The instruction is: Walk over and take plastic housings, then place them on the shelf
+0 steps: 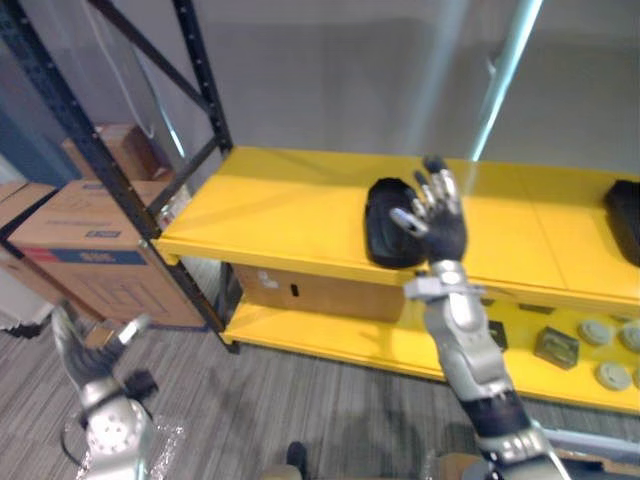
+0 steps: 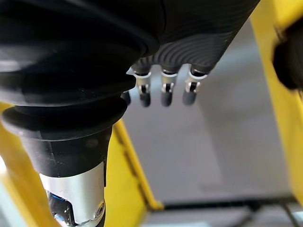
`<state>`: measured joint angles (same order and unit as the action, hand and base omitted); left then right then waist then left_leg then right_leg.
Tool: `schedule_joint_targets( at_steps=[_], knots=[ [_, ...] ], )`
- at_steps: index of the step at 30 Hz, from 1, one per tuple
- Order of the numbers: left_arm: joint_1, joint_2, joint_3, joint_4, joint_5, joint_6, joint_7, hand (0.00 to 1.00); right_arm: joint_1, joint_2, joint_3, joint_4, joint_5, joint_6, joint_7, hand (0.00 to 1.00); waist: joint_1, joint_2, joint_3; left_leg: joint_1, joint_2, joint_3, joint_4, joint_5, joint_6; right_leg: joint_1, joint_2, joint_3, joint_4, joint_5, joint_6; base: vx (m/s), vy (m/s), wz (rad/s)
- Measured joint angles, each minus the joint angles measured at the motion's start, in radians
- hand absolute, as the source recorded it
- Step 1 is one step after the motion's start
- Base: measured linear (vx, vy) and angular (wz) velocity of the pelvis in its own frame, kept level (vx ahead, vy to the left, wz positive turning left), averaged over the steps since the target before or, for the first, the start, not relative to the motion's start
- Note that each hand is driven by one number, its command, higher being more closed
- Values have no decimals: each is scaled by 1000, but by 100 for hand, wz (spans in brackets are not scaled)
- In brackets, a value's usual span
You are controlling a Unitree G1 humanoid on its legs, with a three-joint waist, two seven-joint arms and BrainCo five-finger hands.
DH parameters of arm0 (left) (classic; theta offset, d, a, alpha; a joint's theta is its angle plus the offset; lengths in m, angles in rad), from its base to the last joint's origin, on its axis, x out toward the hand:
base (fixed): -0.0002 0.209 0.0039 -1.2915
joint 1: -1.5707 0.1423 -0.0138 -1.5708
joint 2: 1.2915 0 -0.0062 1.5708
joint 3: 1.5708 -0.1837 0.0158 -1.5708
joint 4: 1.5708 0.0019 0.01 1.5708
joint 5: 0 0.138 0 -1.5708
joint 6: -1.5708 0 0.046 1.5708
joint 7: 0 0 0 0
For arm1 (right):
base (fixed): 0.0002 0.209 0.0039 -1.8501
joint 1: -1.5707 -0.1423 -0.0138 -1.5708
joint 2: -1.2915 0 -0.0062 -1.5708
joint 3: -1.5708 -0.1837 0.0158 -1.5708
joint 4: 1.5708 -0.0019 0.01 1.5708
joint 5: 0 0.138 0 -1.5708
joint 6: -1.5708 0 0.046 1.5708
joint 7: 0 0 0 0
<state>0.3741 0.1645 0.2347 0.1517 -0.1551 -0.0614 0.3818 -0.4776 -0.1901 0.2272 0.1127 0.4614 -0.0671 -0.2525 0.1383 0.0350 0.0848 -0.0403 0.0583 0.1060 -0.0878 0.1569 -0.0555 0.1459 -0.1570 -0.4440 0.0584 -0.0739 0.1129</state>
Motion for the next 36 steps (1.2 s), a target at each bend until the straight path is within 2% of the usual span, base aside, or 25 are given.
schedule_joint_targets(
  at_steps=[1,3,7,9,11,14,17,21,24,25,28,33,36],
  knots=[
    [14,0,-29,49,3,3,-25,0,-23,-2,-1,32,2,9,-7,0,13,-2,1,-2,2,-6,0,-1,1,3,1,-4,-1,0,0,-22,-10,18],
    [49,-1,-99,237,7,10,-132,0,-114,-7,-2,150,30,36,-15,0,28,-10,4,-14,3,-17,0,0,1,4,1,-21,-6,0,0,-19,-7,23],
    [56,-12,-143,509,12,8,-255,0,-239,-8,-7,334,84,48,-30,0,68,-11,8,-12,8,-15,0,0,1,9,4,-19,-8,1,-1,-3,0,2],
    [48,-15,-171,612,54,9,-328,0,-299,-5,-8,409,83,51,-36,0,71,-5,20,-8,10,-16,0,1,-1,12,8,-20,-10,0,-2,0,0,0],
    [37,-21,-174,655,55,13,-363,0,-327,10,-8,454,77,54,-58,0,69,3,49,12,11,-14,0,0,-2,29,8,-19,-8,-6,-1,-9,-24,-3],
    [13,-22,-176,664,32,13,-381,0,-331,33,-9,526,76,74,-86,0,69,8,71,18,12,-13,0,-4,-6,30,7,-18,-3,-14,0,-3,-9,-1],
    [-19,-33,-179,696,-28,14,-389,0,-336,36,-18,581,79,83,-80,0,69,18,104,16,8,-16,0,-2,-9,27,2,-18,-1,-14,-1,10,-2,0],
    [-23,-56,-179,697,-55,20,-411,0,-410,25,-82,663,88,104,-74,0,68,33,144,3,-2,-24,2,2,-3,18,-4,-23,2,-7,11,44,-2,5],
    [-28,-57,-175,726,-127,79,-453,0,-455,-4,-101,688,87,125,-55,0,67,43,171,3,-14,-42,5,3,-2,27,-13,-39,1,-7,14,59,-13,15],
    [-34,-57,-169,736,-153,114,-481,0,-461,-14,-112,690,84,139,-46,0,65,45,178,3,-19,-49,5,3,-2,33,-17,-48,1,-11,17,61,-21,17],
    [-35,-57,-167,743,-142,158,-521,0,-486,-26,-118,707,83,164,-21,0,66,49,198,3,-20,-50,5,3,-2,32,-18,-48,1,-12,16,30,-16,4],
    [-44,-62,-177,775,-151,158,-521,0,-512,-54,-119,777,77,164,5,0,64,58,206,7,-22,-51,5,3,-3,35,-22,-48,3,-13,15,-9,-1,0],
    [-51,-66,-196,782,-150,137,-518,0,-533,-86,-141,806,70,163,31,0,63,83,219,12,-25,-58,5,3,-3,39,-25,-51,9,-12,17,-62,10,4]
  ],
)
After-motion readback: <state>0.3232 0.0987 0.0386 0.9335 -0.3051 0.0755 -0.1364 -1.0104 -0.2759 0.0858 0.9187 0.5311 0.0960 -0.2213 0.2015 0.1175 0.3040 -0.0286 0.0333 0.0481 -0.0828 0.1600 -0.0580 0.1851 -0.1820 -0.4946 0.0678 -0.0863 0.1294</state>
